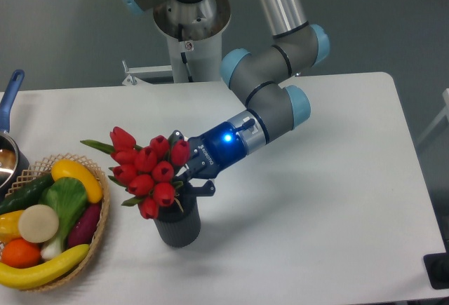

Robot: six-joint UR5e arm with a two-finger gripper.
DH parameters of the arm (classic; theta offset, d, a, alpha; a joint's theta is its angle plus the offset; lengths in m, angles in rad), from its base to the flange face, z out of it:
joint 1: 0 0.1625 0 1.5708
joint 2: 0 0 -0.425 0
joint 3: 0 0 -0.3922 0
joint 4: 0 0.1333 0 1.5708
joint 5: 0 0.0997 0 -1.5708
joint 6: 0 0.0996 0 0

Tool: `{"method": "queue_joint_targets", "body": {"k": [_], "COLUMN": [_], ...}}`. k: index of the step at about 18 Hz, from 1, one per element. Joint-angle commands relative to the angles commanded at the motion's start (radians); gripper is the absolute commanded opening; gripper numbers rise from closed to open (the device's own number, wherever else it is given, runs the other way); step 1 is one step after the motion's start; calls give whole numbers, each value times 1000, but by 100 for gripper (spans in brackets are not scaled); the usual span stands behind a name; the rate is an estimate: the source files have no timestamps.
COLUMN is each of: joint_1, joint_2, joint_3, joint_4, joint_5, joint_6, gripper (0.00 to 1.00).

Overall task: Insert the flowers into the vase
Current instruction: 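Lower the tulip stems into the grey vase opening, then adjust the tulips upright in the vase and open the gripper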

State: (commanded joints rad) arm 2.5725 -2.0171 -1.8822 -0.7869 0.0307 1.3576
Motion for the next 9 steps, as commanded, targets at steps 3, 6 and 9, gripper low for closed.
{"method": "queue_joint_targets", "body": {"k": [3, 6, 9], "joint_1": [0, 0, 0], "joint_2": [-12, -31, -32], "joint_3": [2, -6, -8], "joint_4": [0, 0, 0], "joint_5": [0, 2, 2], "joint_6": [17, 83, 86], "gripper": [29, 31, 31]}}
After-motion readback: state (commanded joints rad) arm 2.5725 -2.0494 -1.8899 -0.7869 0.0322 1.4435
